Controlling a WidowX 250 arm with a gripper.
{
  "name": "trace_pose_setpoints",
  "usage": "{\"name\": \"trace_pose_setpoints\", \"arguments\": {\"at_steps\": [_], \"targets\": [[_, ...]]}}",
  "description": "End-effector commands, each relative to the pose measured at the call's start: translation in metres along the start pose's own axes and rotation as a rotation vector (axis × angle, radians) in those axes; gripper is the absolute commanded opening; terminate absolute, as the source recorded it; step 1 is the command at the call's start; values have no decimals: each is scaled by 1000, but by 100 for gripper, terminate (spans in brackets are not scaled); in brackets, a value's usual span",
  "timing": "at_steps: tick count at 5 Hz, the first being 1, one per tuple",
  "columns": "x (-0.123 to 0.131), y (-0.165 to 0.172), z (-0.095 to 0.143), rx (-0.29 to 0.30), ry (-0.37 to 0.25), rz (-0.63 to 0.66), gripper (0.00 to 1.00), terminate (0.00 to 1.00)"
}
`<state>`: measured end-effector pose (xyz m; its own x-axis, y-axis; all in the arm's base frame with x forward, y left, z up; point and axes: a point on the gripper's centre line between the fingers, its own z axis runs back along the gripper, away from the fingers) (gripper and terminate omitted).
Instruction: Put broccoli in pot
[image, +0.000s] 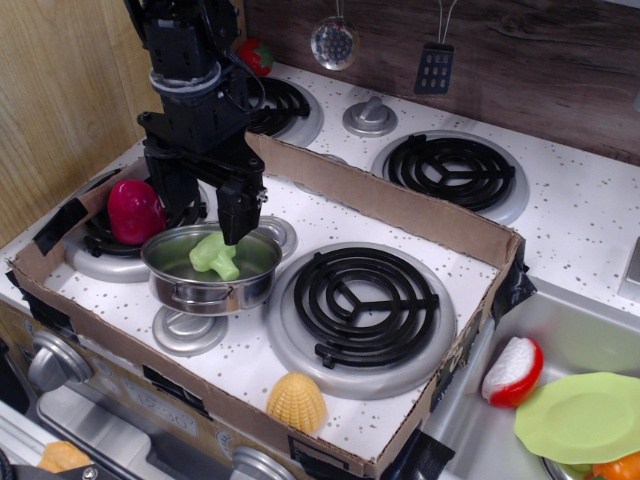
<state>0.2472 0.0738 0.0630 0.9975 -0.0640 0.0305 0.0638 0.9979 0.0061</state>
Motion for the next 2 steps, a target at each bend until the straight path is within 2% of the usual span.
{"name": "trace_pose_setpoints", "arguments": {"at_steps": [1, 2], "targets": [[7, 1, 10, 16, -41, -2, 100, 0], [7, 1, 10, 16, -41, -2, 100, 100]]}}
